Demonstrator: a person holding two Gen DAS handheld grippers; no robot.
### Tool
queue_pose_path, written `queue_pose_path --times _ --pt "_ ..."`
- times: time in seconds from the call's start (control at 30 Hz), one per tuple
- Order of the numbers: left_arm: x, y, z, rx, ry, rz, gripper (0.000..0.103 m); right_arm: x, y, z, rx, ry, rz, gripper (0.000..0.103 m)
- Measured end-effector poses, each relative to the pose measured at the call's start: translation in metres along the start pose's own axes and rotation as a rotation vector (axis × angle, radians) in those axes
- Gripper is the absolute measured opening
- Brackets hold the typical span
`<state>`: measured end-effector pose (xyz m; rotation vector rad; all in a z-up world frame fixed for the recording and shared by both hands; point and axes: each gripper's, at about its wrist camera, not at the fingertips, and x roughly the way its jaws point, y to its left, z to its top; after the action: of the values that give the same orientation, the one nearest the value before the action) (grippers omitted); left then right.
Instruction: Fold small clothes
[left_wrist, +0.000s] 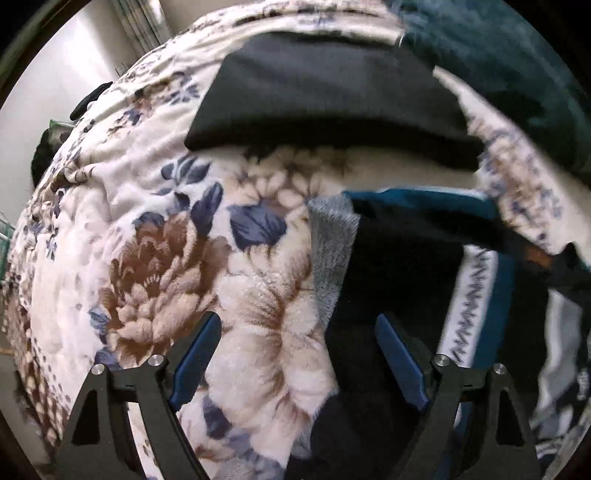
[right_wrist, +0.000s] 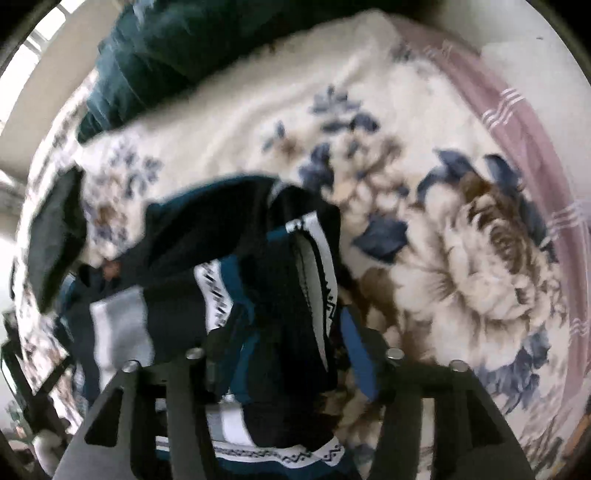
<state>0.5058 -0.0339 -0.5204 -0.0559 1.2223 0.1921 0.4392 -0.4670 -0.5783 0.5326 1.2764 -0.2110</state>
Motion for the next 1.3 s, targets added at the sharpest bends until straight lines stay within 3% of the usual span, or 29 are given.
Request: queue_pose_path --times 0.07,0.13,0.17,0.23,0.4,0.53,0.63,0.7,0.83,0.93,0.97,1.0,1.03,1.07,1.3 --pt "0.007 -0.002 -0.007 0.039 0.009 0.025 0.085 0.01 0.0 -0.006 -0.018 0.045 0.019 0.056" --pt "0.034 -0.001 -0.015 0.059 0.078 0.061 0.086 0.037 -0.001 -0.009 -0.027 0.121 -0.068 0.056" --pt "0.049 0.004 -0.019 0.03 0.115 0.047 0.088 0.054 -0.006 -0.012 -0.017 0.176 -0.116 0.057" --pt "0.05 0.017 -0.019 -0.057 0.119 -0.004 0.088 0.063 -0.018 -0.015 0.043 0.219 -0.084 0.057" --pt "-0.007 0.006 -0.029 -0.02 0.026 -0.066 0.086 0.003 -0.019 -0.019 0.05 0.15 -0.073 0.059" --pt "-0.055 -0.02 -0.066 0.007 0.001 -0.068 0.086 -0.035 -0.015 -0.027 0.004 0.118 -0.032 0.059" --pt "-0.068 -0.043 -0.09 -0.082 0.056 -0.139 0.086 -0.033 -0.005 -0.034 0.024 0.15 0.128 0.055" --pt "-0.062 -0.053 -0.102 -0.168 0.098 -0.145 0.086 -0.015 0.004 -0.038 0.052 0.213 0.214 0.035" --pt "-0.033 -0.051 -0.112 -0.438 0.197 -0.262 0.085 0.023 0.005 -0.038 0.182 0.288 0.266 0.035" --pt "-0.008 -0.036 -0.111 -0.653 0.225 -0.346 0.072 0.047 0.0 -0.037 0.259 0.316 0.269 0.036" --pt "-0.002 -0.032 -0.109 -0.686 0.224 -0.358 0.063 0.053 -0.002 -0.037 0.278 0.318 0.286 0.036" --pt "0.003 -0.03 -0.107 -0.704 0.22 -0.352 0.034 0.056 -0.002 -0.037 0.29 0.317 0.297 0.034" --pt "0.007 -0.027 -0.102 -0.703 0.212 -0.333 0.018 0.06 -0.002 -0.038 0.299 0.312 0.296 0.03" --pt "0.009 -0.026 -0.099 -0.694 0.208 -0.325 0.008 0.06 -0.002 -0.039 0.302 0.302 0.287 0.013" --pt "-0.013 -0.024 -0.087 -0.558 0.127 -0.285 0.005 0.042 -0.001 -0.051 0.267 0.243 0.266 0.007"
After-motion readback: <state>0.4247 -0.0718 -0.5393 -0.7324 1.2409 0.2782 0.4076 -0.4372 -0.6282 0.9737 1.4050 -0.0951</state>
